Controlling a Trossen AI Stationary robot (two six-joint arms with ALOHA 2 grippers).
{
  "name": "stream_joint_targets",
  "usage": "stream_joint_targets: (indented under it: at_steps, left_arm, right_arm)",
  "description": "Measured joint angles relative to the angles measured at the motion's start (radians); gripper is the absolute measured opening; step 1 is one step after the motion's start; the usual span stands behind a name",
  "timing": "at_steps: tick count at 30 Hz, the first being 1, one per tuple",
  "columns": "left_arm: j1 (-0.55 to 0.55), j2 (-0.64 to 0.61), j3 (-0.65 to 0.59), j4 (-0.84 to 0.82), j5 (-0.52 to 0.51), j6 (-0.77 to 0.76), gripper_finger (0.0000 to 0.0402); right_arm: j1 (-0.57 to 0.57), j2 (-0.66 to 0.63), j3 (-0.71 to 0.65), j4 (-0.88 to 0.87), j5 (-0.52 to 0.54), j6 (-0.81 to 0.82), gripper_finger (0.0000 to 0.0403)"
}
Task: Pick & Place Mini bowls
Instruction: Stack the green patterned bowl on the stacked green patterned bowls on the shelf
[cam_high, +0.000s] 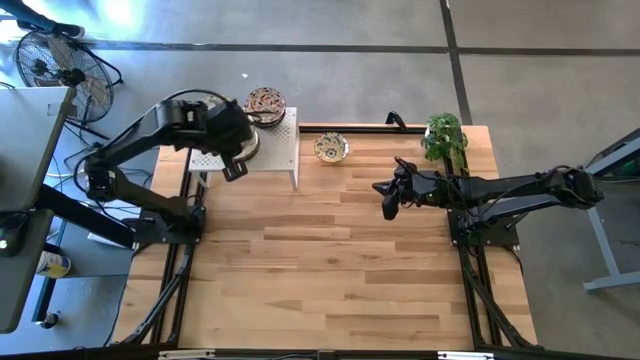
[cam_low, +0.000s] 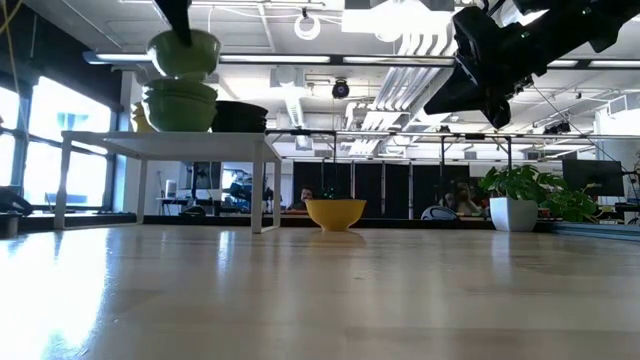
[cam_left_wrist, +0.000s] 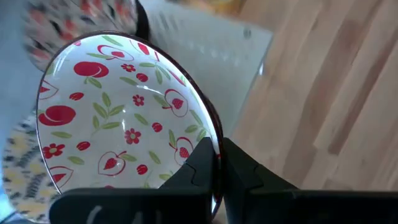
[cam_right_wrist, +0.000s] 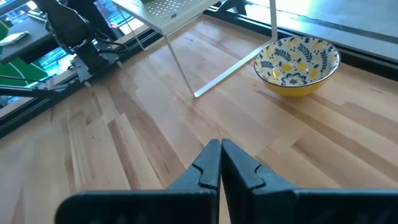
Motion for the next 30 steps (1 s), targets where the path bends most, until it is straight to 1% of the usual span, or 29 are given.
stream_joint_targets:
  at_steps: [4,9,12,17,19,27,30]
  left_arm:
    - [0.053,0.019,-0.059,-0.003,0.031,0.037,0.0003]
    - [0.078,0.02,-0.123,0.023,0.04,0.036,0.0003]
    - [0.078,0.019,-0.129,0.029,0.04,0.032,0.0006]
    - [0.078,0.019,-0.13,0.049,0.028,0.032,0.0038]
    - [0.078,0.019,-0.13,0.063,0.03,0.031,0.0044]
    - [0.078,0.019,-0.13,0.064,0.029,0.004,0.004]
    - [0.076,0.019,-0.13,0.058,0.026,-0.017,0.0046]
  right_arm:
    - [0.0,0.0,0.0,0.0,0.0,0.0,0.0]
    - [0.0,0.0,0.0,0.0,0.0,0.011,0.0]
    - [0.0,0.0,0.0,0.001,0.0,0.01,0.0]
    - [0.0,0.0,0.0,0.0,0.0,0.009,0.0]
    - [0.0,0.0,0.0,0.0,0.0,0.009,0.0]
    - [0.0,0.0,0.0,0.0,-0.001,0.008,0.0]
    - [0.0,0.0,0.0,0.001,-0.001,0.008,0.0]
